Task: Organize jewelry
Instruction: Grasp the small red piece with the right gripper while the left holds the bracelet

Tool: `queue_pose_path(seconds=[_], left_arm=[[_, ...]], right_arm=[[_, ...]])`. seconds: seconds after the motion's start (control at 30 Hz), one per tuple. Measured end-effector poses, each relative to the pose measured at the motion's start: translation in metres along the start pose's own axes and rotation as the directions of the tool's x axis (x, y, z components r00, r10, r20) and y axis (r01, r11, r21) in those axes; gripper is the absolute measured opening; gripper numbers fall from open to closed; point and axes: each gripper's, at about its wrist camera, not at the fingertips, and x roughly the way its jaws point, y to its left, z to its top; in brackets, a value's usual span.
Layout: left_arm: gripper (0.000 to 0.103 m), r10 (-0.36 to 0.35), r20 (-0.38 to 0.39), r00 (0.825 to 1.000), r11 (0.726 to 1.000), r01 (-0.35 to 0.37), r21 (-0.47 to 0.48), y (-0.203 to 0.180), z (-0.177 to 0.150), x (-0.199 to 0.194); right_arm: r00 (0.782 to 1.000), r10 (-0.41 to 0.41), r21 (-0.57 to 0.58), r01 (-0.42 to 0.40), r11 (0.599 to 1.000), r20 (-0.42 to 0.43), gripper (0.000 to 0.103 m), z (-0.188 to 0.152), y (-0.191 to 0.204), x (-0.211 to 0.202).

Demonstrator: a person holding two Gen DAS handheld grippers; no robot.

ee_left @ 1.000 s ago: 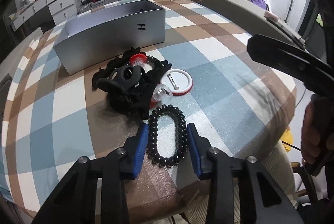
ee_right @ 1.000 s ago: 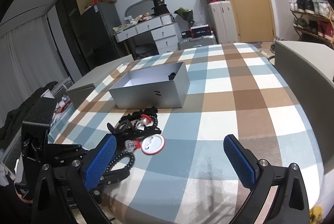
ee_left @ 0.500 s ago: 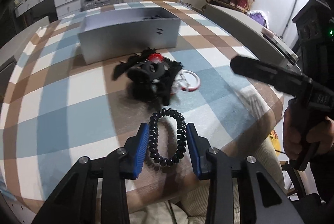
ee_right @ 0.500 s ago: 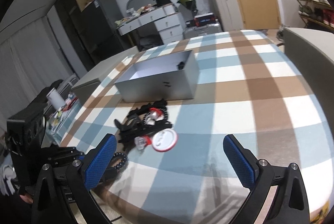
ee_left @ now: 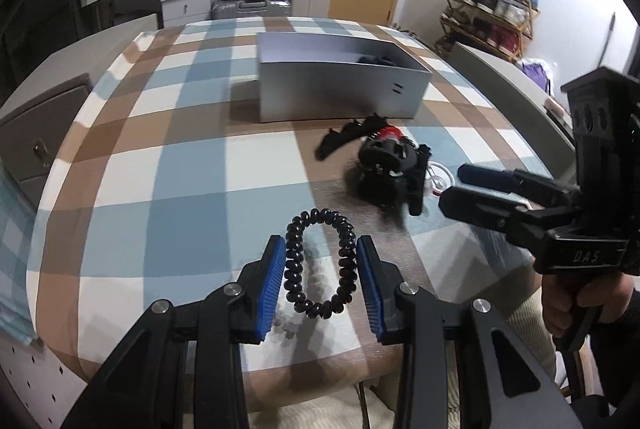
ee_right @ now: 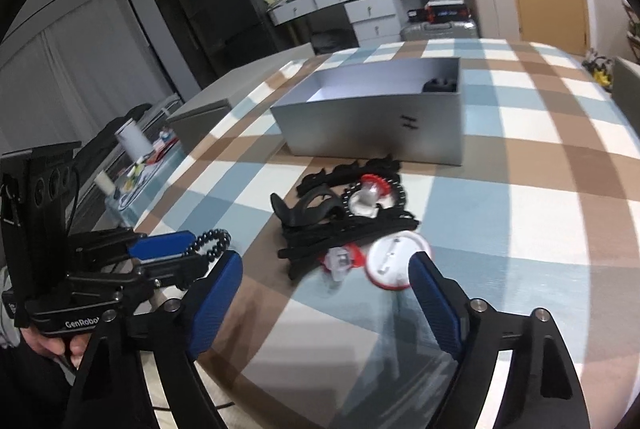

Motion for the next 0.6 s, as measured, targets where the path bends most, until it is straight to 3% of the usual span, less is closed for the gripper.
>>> queue_pose_path(seconds=[0.23,0.3,0.43,0.57,0.6], left_arm=[[0.031,0.016,0.001,1.0,1.0,-0.016,-0.017,0.0087,-0.0026,-0.0023],[0.031,0.014,0.0,1.0,1.0,-0.014,-0.017,0.0092,-0.0025,-0.0026],[0.031,0.016,-0.001,1.0,1.0,-0.016,-0.014,0.009,-0.0024,-0.0024],[0.031,0.02,-0.005,1.0,1.0,-0.02,-0.006,0.0076,-0.0014,-0.0022],[0.031,0.021,-0.005,1.0,1.0,-0.021,-0.004,0.0071,-0.0007,-0.0026]], right_arm=[[1.0,-0.007,-0.025,0.007,1.0,-0.012,0.055,0.0009,0.0035,0.0054],[1.0,-0.016,-0.026,0.015,1.0,-0.012,0.04,0.0003,0.0018,0.0046],[1.0,-0.011,-0.012,0.011,1.0,-0.023,0.027,-0.0005,-0.0031,0.0048],[0.999,-0.015,-0.018,0.015,1.0,-0.031,0.004,-0.0009,-0.0037,0.0078],[0.999,-0.014,-0.017,0.013,1.0,-0.031,0.004,-0.001,-0.0038,0.008]])
